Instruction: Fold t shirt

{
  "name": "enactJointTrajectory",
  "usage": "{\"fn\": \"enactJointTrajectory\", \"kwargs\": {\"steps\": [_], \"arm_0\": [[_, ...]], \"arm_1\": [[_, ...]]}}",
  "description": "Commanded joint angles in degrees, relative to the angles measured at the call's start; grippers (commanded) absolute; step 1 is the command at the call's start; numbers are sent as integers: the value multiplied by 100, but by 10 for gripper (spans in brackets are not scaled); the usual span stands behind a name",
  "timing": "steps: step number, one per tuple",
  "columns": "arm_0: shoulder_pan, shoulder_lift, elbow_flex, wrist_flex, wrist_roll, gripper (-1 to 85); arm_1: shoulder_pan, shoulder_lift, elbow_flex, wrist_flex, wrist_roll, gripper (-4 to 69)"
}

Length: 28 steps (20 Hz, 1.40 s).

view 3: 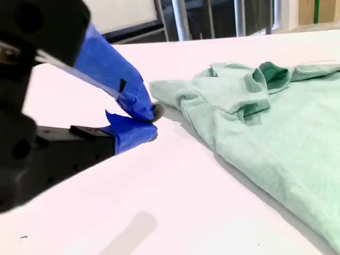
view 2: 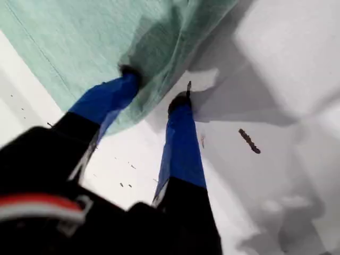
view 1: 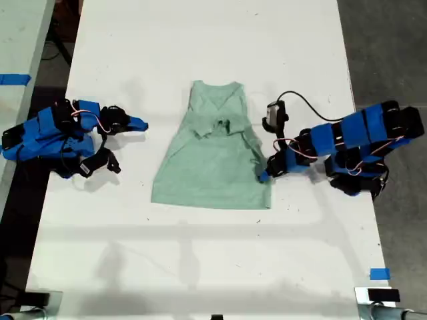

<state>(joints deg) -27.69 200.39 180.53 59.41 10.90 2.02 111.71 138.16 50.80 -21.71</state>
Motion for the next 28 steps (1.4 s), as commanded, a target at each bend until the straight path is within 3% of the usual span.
{"fn": "enactJointTrajectory", "kwargs": {"steps": [1, 5, 8, 11, 14, 19, 20, 22, 25, 28], "arm_0": [[44, 9, -53, -62, 0, -1], [9, 9, -53, -70, 18, -1], [9, 18, -53, -70, 26, -1], [-9, 18, -62, -70, 35, -1], [-53, 26, -70, -70, 35, -1], [-18, 26, -70, -62, 18, -1], [-9, 26, -70, -53, 9, -1], [-26, 26, -62, -53, 18, -1], [-18, 35, -79, -53, 9, -1], [-9, 44, -79, -53, 0, -1]], "arm_1": [[-88, -97, -105, 18, -9, 12], [-413, 70, -1257, 1802, -114, 12], [-387, 79, -2865, 3472, -369, 12], [-369, -686, -4676, 4368, -475, 12], [-404, -1907, -5897, 4008, -431, 12], [-334, -3094, -5748, 2101, -220, 38], [-387, -3217, -5467, 1529, -193, 198], [-519, -3639, -5168, 492, -149, 324], [-650, -3902, -5247, 396, 0, 343], [-712, -2953, -5660, 1854, 88, 307]]}}
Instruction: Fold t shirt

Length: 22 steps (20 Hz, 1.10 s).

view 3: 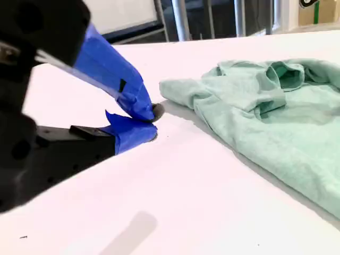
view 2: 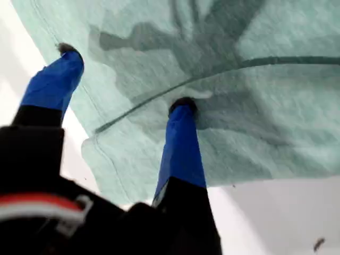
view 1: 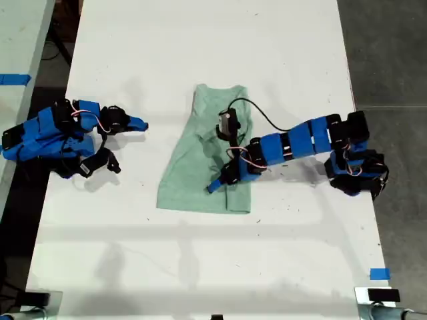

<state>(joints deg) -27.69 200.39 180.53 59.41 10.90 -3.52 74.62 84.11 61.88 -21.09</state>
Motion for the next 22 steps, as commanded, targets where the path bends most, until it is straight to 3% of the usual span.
{"fn": "enactJointTrajectory", "kwargs": {"steps": [1, 3, 5, 7, 9, 13, 15, 22], "arm_0": [[-9, 53, -79, -53, 0, -1], [0, 79, -79, -35, 0, -1], [0, 149, -70, -9, 0, -1], [-18, 176, -53, 0, 0, -1], [-26, 176, -44, 0, 0, -1], [-44, 176, -26, -9, 0, -1], [-62, 176, -26, -9, 9, -1], [-18, 176, -26, 0, 0, -1]], "arm_1": [[-132, 1354, -176, 1028, -97, 299], [26, 2496, -18, 1670, -352, 320], [272, 3753, 712, 1925, -571, 262], [615, 5124, 1828, 2048, -826, 84], [1011, 6794, 3393, 1793, -993, 15], [1591, 9413, 5915, 1802, -1063, 15], [1863, 10679, 6803, 2136, -1020, 15], [2109, 11602, 7075, 2355, -896, 15]]}}
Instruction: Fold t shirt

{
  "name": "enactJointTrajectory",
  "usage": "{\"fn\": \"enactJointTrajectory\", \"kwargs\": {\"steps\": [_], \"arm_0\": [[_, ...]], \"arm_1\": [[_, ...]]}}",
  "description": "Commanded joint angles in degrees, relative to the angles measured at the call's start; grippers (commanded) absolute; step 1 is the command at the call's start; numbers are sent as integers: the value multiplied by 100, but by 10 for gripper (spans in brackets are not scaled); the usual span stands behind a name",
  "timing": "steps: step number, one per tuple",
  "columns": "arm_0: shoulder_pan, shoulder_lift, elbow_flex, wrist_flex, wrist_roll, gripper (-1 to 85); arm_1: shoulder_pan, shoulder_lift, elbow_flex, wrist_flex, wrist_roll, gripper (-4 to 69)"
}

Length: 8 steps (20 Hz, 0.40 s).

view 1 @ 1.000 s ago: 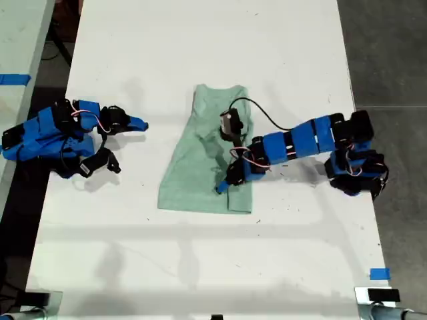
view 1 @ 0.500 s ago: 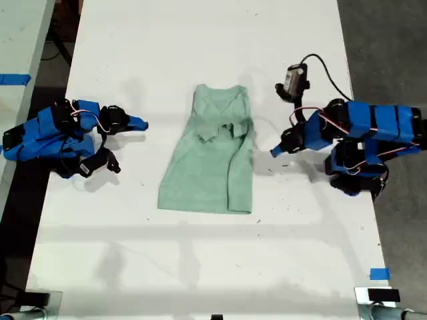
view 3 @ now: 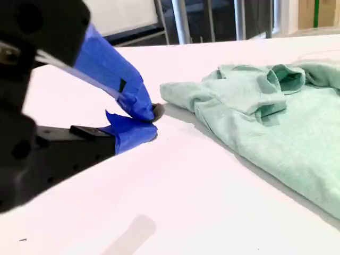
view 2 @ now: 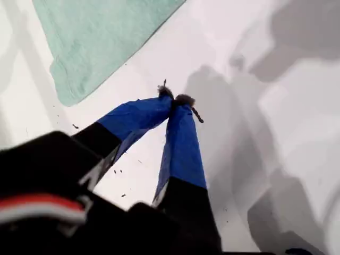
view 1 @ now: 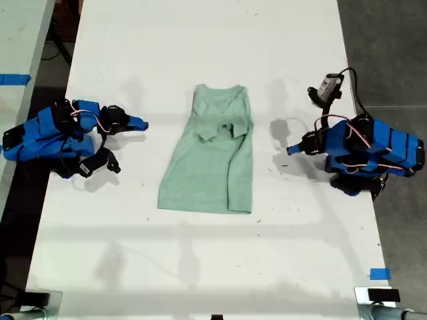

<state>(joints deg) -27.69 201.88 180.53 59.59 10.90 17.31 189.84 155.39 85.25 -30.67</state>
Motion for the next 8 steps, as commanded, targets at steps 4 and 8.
{"fn": "enactJointTrajectory", "kwargs": {"steps": [4, 8], "arm_0": [[-26, 26, -26, -18, 9, -1], [-44, 26, -18, -26, 9, -1]], "arm_1": [[-9, 70, -35, 18, 88, 15], [-18, 35, -26, 18, 79, 15]]}}
